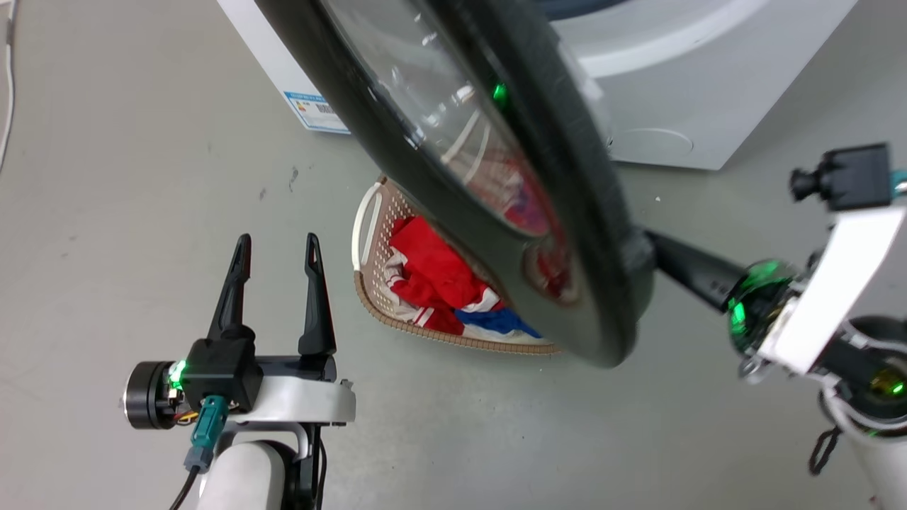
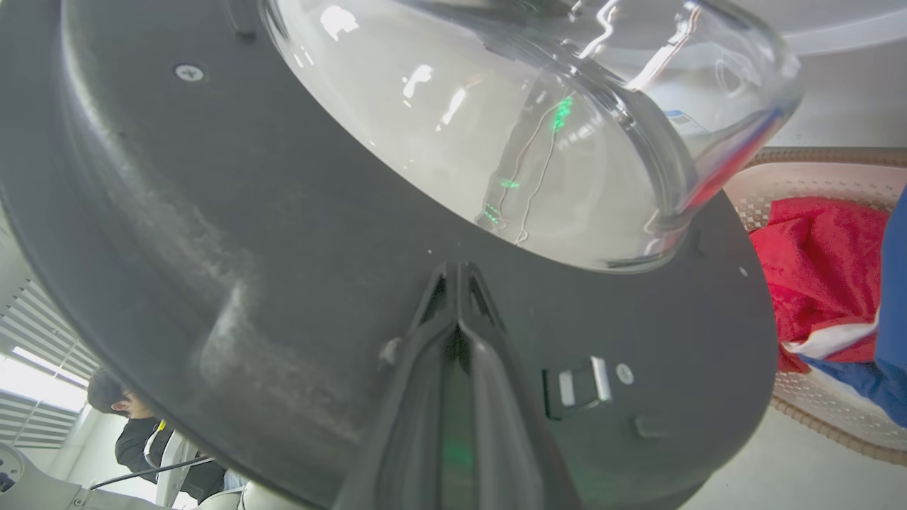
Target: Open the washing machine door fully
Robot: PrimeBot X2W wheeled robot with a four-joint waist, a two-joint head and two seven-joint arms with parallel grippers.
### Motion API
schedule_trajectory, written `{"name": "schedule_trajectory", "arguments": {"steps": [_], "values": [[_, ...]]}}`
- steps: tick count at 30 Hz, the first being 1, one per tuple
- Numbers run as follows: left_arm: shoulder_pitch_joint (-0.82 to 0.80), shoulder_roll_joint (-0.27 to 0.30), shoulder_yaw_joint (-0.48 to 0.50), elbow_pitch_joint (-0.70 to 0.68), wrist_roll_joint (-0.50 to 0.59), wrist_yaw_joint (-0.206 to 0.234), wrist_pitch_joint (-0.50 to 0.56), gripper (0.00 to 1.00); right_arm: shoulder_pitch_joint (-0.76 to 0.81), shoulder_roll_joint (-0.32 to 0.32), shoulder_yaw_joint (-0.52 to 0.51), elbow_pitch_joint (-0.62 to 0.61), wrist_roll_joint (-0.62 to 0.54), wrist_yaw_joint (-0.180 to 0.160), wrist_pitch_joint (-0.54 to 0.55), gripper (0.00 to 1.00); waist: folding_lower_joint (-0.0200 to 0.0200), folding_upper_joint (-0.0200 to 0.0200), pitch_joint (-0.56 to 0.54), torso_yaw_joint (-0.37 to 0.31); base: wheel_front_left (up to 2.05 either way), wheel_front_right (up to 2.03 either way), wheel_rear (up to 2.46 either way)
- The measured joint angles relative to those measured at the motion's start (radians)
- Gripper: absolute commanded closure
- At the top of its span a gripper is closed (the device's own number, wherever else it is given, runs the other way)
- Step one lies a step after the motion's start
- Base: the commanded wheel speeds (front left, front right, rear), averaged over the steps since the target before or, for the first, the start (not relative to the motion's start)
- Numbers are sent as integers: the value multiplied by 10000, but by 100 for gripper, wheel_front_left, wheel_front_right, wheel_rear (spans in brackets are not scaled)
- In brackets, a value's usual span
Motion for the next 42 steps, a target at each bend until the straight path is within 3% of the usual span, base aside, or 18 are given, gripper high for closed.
{"name": "schedule_trajectory", "arguments": {"steps": [22,32,38,39,40,41,42], "values": [[559,0,69,107,161,-127,0,0,715,1248,2913,744,115,0,-474,100,-1,0,-924,-72,0,0,0],[772,-2,127,201,236,-128,0,0,873,1338,3517,1116,257,0,-1087,100,0,0,-1301,-108,0,0,0],[1081,-2,270,280,284,-219,0,0,1084,1277,3313,1174,50,2,-2383,98,-1,0,-1739,-236,0,0,0],[1121,-2,293,291,316,-236,0,0,1150,1250,3256,1179,-12,2,-2650,69,-1,0,-1819,-264,0,0,0],[1165,-2,324,301,341,-278,0,0,1216,1229,3179,1175,-19,2,-2943,22,-1,0,-1901,-291,0,0,0],[1217,-4,351,309,349,-305,0,0,1282,1179,3081,1158,-31,2,-3231,0,-1,0,-1987,-319,0,0,0],[1274,-2,391,313,353,-309,0,0,1330,1108,3009,1154,-159,2,-3572,0,-1,0,-2071,-351,0,0,0]]}}
